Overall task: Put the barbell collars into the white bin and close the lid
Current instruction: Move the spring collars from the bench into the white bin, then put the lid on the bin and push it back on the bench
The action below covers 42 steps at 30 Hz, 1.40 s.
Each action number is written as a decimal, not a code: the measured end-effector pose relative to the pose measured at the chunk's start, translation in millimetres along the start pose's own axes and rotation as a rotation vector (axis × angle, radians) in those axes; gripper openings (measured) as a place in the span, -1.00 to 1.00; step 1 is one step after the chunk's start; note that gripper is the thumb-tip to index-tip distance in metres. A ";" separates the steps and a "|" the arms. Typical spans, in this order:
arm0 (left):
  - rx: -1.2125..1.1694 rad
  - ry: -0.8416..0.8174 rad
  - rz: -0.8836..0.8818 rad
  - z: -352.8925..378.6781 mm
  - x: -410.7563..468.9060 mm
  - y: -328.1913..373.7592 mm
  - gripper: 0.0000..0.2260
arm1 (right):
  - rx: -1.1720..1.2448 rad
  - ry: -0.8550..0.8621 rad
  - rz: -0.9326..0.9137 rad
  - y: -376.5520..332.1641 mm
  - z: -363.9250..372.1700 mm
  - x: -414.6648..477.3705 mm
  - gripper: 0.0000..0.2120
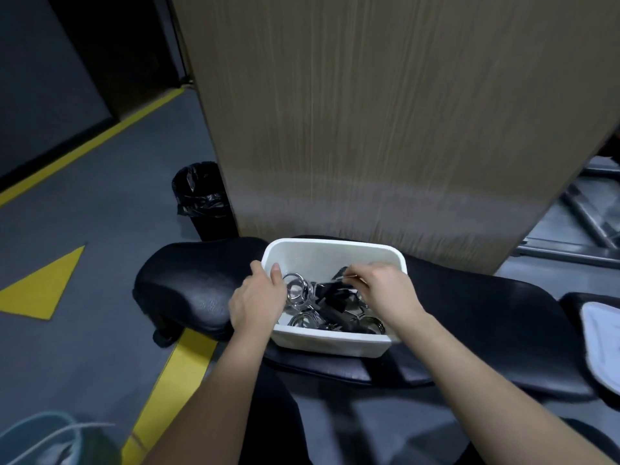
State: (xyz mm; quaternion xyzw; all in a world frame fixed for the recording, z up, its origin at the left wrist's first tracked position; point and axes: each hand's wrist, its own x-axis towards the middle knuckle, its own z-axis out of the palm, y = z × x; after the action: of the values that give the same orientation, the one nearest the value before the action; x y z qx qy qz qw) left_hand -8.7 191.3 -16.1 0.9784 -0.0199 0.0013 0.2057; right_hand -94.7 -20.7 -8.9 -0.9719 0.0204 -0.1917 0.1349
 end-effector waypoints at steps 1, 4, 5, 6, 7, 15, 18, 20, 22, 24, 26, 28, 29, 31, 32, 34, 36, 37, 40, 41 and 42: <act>0.001 0.000 0.000 0.6 0.7 0.0 -0.58 | -0.017 -0.065 -0.005 -0.9 5.2 2.3 -0.89; -0.002 0.008 0.004 1.2 1.4 0.2 -0.58 | -0.056 -0.086 0.022 -0.4 11.4 0.6 -0.70; -0.010 0.015 0.006 1.9 1.3 -0.3 -0.59 | -0.051 -0.082 0.046 0.1 10.2 -2.2 -0.61; -0.016 0.023 0.009 2.3 1.1 -1.0 -0.59 | -0.048 -0.080 0.061 0.2 8.3 -5.3 -0.55; -0.017 0.027 0.012 2.6 1.1 -1.5 -0.59 | -0.044 -0.079 0.058 1.0 7.5 -7.8 -0.53; -0.031 0.066 0.036 -4.6 -9.7 0.4 -0.59 | -0.119 -0.022 0.055 -0.3 2.4 -14.9 -0.77; -0.087 0.102 0.023 -10.3 -17.2 -2.8 -0.59 | -0.273 -0.053 0.089 -2.5 0.8 -19.5 -0.77; -0.139 0.128 0.022 -14.6 -23.8 -6.2 -0.59 | -0.223 0.033 0.175 -9.7 -3.7 -22.8 -0.81; -0.126 0.166 0.077 -16.4 -29.7 -7.6 -0.61 | -0.077 0.119 0.352 -14.3 -10.0 -30.2 -0.76; -0.091 0.159 0.151 -15.6 -36.9 -7.3 -0.62 | 0.097 0.097 0.446 -11.0 -17.6 -43.5 -0.69; -0.058 0.127 0.217 -7.8 -44.9 -8.2 -0.56 | 0.338 0.057 0.492 -1.4 -27.3 -59.7 -0.64; 0.027 0.156 0.282 4.1 -56.8 -7.2 -0.49 | 0.466 0.090 0.509 8.2 -37.1 -77.3 -0.62; 0.055 0.179 0.327 10.5 -64.6 -3.6 -0.48 | 0.479 0.129 0.521 13.5 -41.0 -85.6 -0.62; 0.054 0.181 0.445 20.1 -83.0 12.2 -0.49 | 0.486 0.188 0.580 26.2 -47.8 -100.6 -0.62; 0.033 0.165 0.508 22.5 -92.3 23.6 -0.50 | 0.484 0.200 0.623 34.4 -49.4 -107.5 -0.61; -0.011 0.138 0.616 28.3 -108.8 47.8 -0.52 | 0.477 0.215 0.726 52.3 -50.6 -121.8 -0.59; -0.030 0.119 0.671 37.4 -122.8 71.5 -0.55 | 0.472 0.230 0.827 68.8 -51.6 -135.5 -0.58; -0.023 0.098 0.665 41.0 -129.6 82.9 -0.55 | 0.461 0.234 0.862 75.9 -52.7 -142.1 -0.58; 0.155 0.029 0.563 46.9 -142.9 112.5 -0.48 | 0.430 0.193 0.929 93.2 -58.2 -162.5 -0.56; 0.242 0.000 0.550 48.0 -144.2 121.1 -0.43 | 0.423 0.172 0.947 98.7 -59.5 -169.0 -0.55; 0.311 -0.030 0.568 49.2 -144.7 127.8 -0.38 | 0.419 0.153 0.961 103.8 -60.2 -175.0 -0.55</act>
State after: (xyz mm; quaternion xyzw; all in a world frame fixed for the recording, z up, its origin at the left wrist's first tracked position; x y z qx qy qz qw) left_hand -158.6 60.1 -11.3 0.9533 -0.2949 0.0473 0.0450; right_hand -278.2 -119.9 -47.5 -0.7884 0.4345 -0.1785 0.3972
